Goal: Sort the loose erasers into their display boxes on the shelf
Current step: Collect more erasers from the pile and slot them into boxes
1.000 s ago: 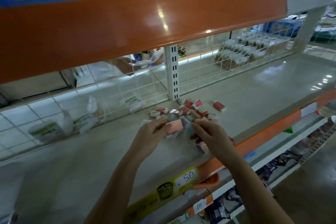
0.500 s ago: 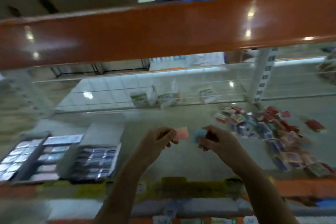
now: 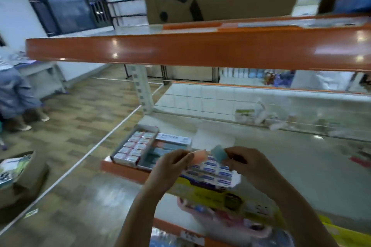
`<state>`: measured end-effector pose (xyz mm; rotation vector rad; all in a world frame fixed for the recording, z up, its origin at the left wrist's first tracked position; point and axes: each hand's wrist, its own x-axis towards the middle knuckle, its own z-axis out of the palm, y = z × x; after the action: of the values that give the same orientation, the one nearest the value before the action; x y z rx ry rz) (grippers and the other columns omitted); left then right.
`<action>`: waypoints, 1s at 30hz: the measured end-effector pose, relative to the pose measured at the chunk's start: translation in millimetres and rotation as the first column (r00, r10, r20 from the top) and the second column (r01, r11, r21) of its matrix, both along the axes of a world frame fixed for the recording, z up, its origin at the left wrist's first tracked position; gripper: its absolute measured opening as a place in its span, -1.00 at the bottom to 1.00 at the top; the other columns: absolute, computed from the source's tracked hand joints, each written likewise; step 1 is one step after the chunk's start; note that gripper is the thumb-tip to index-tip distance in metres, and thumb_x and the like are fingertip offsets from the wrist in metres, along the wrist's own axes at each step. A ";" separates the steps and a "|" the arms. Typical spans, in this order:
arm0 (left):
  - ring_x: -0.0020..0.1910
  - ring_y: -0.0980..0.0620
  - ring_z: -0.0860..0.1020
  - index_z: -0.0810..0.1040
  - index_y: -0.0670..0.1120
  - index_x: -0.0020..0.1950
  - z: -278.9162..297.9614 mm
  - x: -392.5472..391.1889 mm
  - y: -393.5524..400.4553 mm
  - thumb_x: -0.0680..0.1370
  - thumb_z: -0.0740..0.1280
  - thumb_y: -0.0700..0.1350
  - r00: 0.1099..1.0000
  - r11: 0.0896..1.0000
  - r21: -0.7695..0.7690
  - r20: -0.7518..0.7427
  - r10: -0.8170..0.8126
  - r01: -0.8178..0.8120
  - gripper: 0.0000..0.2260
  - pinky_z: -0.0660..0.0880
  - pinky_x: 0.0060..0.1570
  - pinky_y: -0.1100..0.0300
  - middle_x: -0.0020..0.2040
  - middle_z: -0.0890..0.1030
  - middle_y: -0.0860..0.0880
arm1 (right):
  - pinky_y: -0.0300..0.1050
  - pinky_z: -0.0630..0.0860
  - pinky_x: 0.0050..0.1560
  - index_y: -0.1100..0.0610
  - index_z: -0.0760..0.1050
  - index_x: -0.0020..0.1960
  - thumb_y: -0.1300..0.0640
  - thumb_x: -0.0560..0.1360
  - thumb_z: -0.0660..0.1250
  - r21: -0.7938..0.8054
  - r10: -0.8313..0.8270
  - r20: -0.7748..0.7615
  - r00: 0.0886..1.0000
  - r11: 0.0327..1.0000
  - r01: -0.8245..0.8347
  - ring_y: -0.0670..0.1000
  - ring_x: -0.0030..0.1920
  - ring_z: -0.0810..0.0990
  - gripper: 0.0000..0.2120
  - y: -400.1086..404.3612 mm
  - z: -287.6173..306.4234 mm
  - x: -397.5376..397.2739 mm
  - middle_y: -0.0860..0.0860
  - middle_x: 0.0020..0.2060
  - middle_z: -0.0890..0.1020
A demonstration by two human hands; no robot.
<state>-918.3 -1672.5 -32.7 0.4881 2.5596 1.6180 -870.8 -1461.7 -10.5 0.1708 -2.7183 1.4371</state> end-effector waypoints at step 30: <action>-0.19 0.13 0.52 0.57 -0.08 0.10 -29.8 -60.8 -154.1 0.56 0.28 -0.13 0.957 0.963 0.023 0.121 0.265 -0.269 -0.84 0.40 -0.34 0.50 -0.13 0.58 0.01 | -0.14 0.52 0.01 0.09 0.47 0.05 0.16 0.50 0.33 0.489 0.065 0.065 0.996 0.868 -0.089 -0.04 -0.06 0.51 -0.86 -182.6 -55.1 -124.8 0.01 -0.01 0.54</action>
<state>-979.1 -1826.6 -62.5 0.0460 2.6005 1.7219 -995.6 -1644.4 -65.6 0.2728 -3.0915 0.7295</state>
